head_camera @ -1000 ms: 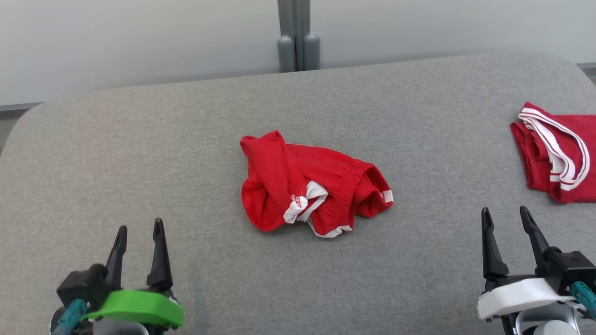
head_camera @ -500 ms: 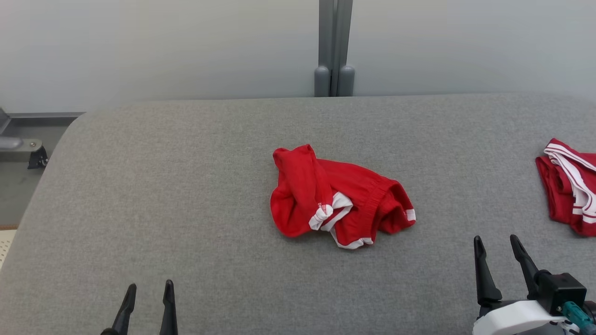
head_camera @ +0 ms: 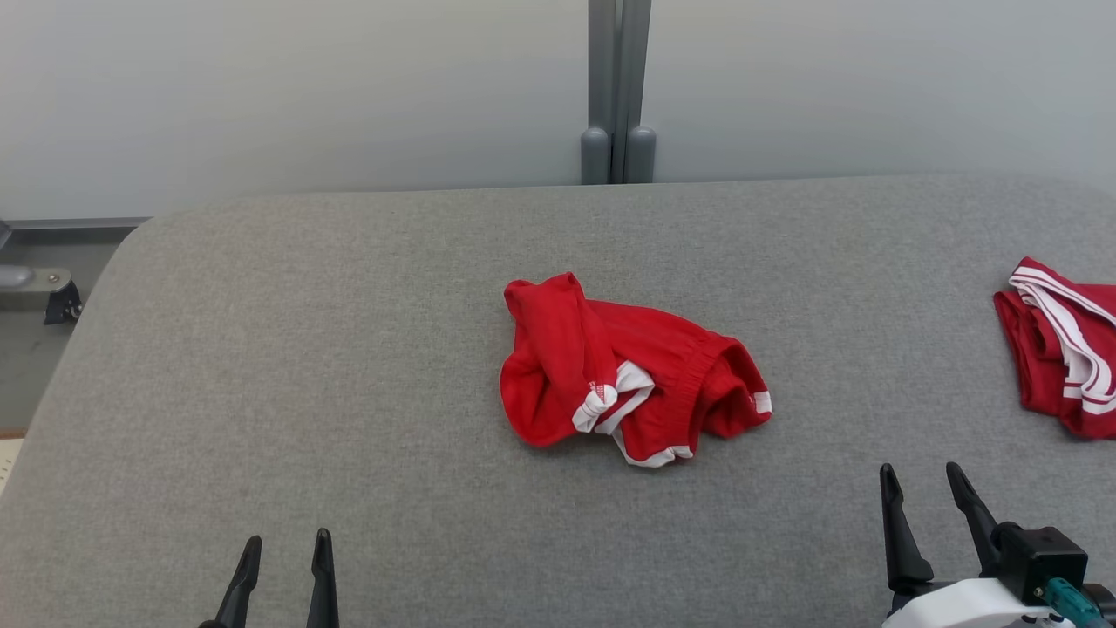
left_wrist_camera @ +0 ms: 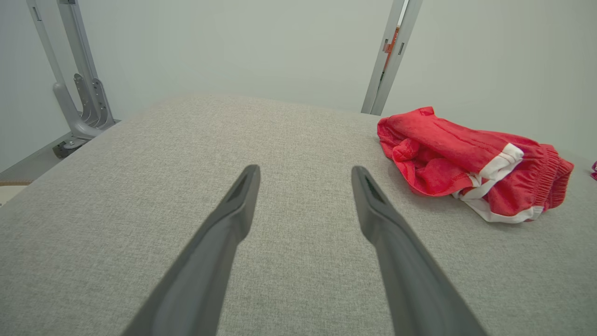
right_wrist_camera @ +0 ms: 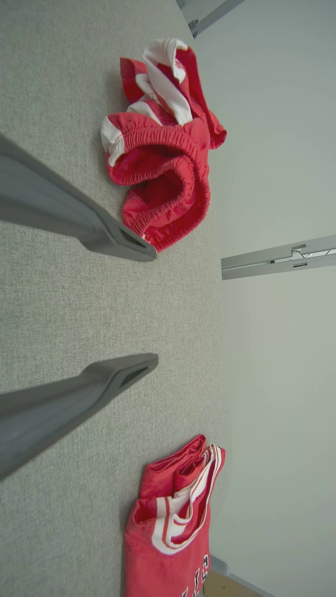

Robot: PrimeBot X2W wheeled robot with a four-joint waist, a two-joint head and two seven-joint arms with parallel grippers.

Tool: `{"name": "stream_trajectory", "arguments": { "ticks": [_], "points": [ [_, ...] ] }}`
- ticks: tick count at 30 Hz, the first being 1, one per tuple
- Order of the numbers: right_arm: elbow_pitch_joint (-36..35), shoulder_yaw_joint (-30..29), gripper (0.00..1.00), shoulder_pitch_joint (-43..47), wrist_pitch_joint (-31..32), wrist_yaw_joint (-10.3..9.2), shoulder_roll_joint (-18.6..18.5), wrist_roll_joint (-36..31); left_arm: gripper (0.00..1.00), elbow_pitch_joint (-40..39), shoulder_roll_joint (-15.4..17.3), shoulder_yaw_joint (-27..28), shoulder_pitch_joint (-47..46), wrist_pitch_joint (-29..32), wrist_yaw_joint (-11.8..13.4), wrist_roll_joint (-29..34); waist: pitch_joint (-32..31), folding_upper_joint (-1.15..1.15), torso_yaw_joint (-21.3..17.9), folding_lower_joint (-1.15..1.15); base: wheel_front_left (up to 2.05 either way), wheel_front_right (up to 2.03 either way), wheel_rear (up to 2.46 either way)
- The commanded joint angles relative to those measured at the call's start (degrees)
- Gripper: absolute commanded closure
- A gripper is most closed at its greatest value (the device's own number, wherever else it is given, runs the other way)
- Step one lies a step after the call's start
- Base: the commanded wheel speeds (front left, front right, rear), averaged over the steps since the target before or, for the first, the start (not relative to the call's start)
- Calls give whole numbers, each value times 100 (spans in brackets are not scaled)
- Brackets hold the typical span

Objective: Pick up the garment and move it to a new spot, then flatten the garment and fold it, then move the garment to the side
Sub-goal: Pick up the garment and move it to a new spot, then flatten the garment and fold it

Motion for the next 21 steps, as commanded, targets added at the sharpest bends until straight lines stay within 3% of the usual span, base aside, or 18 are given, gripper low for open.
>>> {"name": "stream_trajectory", "arguments": {
  "ticks": [1,14,21],
  "points": [
    [12,-1,0,-22,-1,-8,-15,28,0,-1,-4,-1,-6,-1,-21,-34,13,0,2,0,0,0,0],
    [48,102,0,-181,0,-8,-15,50,0,-125,-6,-93,-350,-2,-21,-33,114,0,-89,0,0,0,0],
    [-92,313,0,-471,-1,-8,-15,85,0,-356,41,-1162,-1513,-1,-22,74,411,0,-624,0,0,0,0]
  ]
}}
